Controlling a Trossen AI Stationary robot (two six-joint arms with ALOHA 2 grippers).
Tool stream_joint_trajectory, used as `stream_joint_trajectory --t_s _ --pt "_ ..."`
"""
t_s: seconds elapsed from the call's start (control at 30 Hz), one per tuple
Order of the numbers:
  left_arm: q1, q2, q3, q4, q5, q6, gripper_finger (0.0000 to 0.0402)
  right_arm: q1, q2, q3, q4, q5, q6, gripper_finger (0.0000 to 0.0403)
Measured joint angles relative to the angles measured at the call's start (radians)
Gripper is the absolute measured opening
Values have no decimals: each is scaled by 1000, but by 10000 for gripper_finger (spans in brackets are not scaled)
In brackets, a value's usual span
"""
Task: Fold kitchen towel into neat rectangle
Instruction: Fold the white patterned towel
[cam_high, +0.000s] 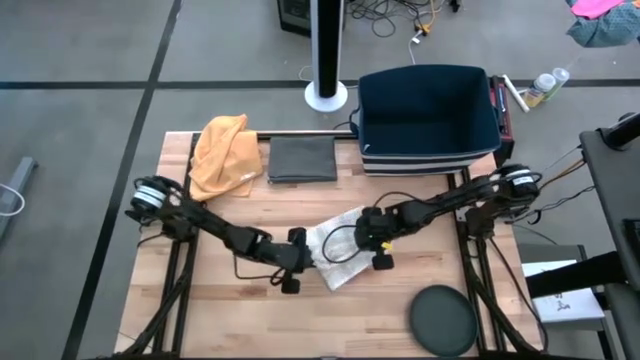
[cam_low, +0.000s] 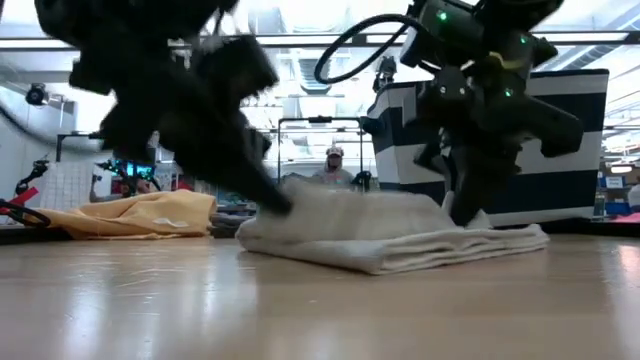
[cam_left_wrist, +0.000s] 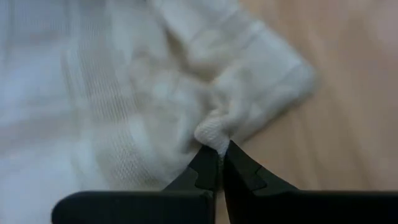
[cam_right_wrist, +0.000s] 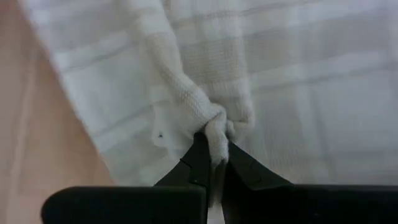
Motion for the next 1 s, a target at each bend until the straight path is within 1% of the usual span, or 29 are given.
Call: stream_joint_trajectory --t_s 0.07,0.17,0.27,0.37,0.47,0.53,0.6,0.67,0.73,0.8,0.9,1.0 --pt "5 34 6 15 3 -6 0 5 16 -9 38 -36 32 8" --pt "13 49 6 23 17 -10 0 17 44 -10 117 -90 95 8" --pt "17 -4 -27 -31 18 14 0 31 80 -3 237 -121 180 8" --pt "24 -125 -76 -160 10 37 0 46 112 28 323 -121 244 8" --pt "47 -278 -137 -274 -22 54 0 53 132 95 373 -116 250 8" --pt "70 -380 -192 -309 -50 56 0 49 147 164 414 -112 223 8" --pt "96 -461 -241 -297 -61 58 0 35 161 229 373 -98 165 8" --pt "120 -540 -294 -306 -65 56 0 16 164 298 318 -57 114 8" --pt "141 -585 -330 -273 -69 39 0 -6 160 356 223 3 78 8" --pt "149 -634 -369 -286 -70 5 0 -26 158 405 106 53 40 8" --pt "146 -659 -398 -217 -60 -41 0 -48 158 451 -57 95 7 8" --pt "124 -675 -401 -207 -45 -79 0 -51 156 460 -118 95 26 8"
